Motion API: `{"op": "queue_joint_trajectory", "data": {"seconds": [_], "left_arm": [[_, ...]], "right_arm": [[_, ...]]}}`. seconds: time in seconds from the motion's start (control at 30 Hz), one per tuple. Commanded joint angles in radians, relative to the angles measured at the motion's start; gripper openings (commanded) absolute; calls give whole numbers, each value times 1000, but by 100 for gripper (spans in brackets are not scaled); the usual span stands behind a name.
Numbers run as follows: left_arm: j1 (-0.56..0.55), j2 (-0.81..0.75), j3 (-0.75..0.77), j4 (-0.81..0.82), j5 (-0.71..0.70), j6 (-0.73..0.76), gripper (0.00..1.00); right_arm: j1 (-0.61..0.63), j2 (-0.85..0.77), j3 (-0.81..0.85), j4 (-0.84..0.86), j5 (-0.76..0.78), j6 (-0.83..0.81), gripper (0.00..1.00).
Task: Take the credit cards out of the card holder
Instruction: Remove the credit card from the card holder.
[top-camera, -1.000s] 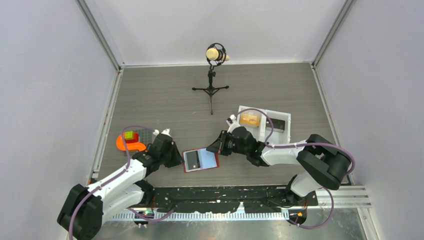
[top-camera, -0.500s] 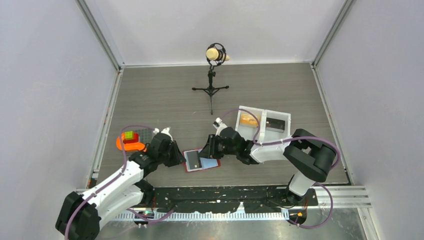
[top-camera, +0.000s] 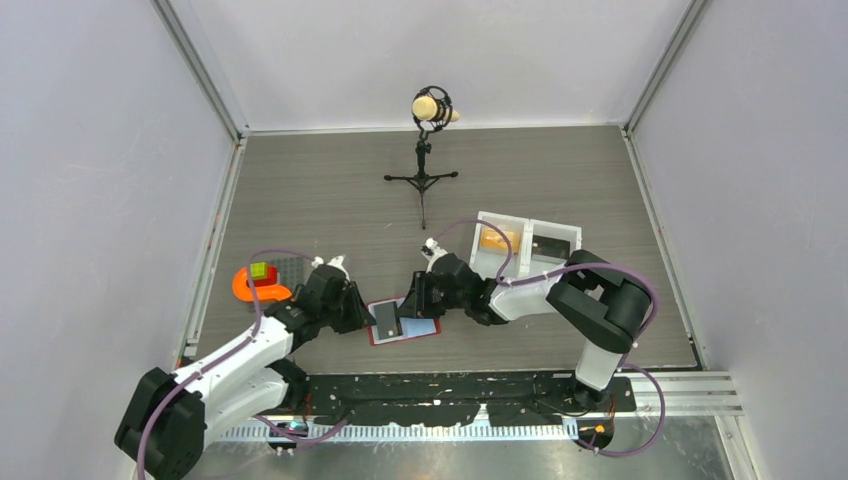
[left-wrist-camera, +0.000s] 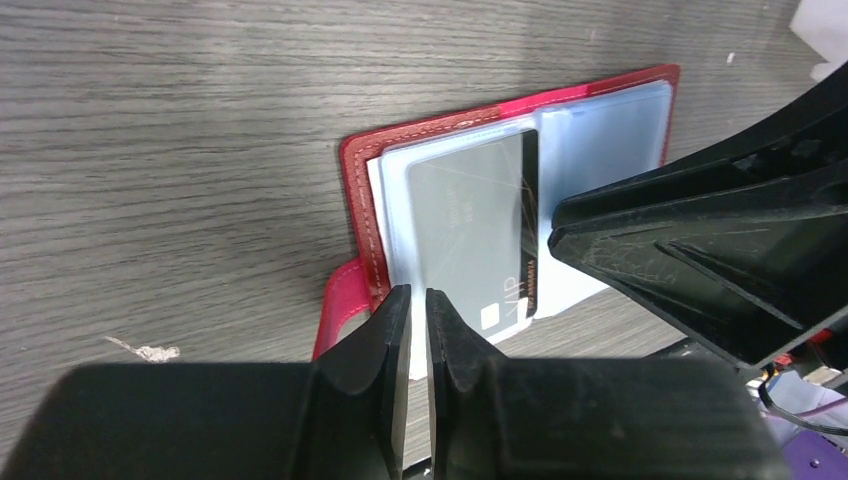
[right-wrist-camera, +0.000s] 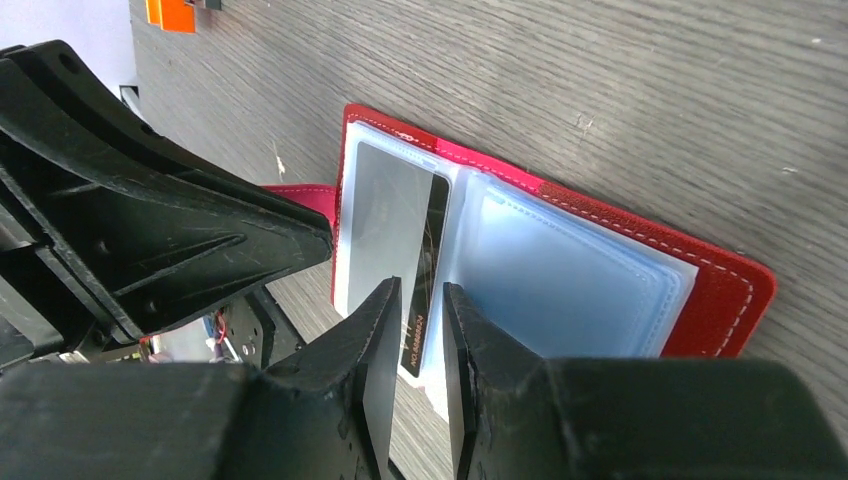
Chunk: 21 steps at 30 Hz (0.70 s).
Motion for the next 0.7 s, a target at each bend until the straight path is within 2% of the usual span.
{"op": "queue_joint_trajectory", "data": {"seconds": [0.0, 0.33, 0.67], "left_arm": [[-2, 34, -20, 60, -4, 7, 12], [-2, 71, -38, 50, -23, 1, 11], [-2, 62, -50, 47, -29, -3, 11]], "right_arm": [[2, 20, 40, 14, -1, -20, 29], [1, 41, 39, 16, -4, -12, 29], [1, 76, 22, 107, -44, 39, 28]]}}
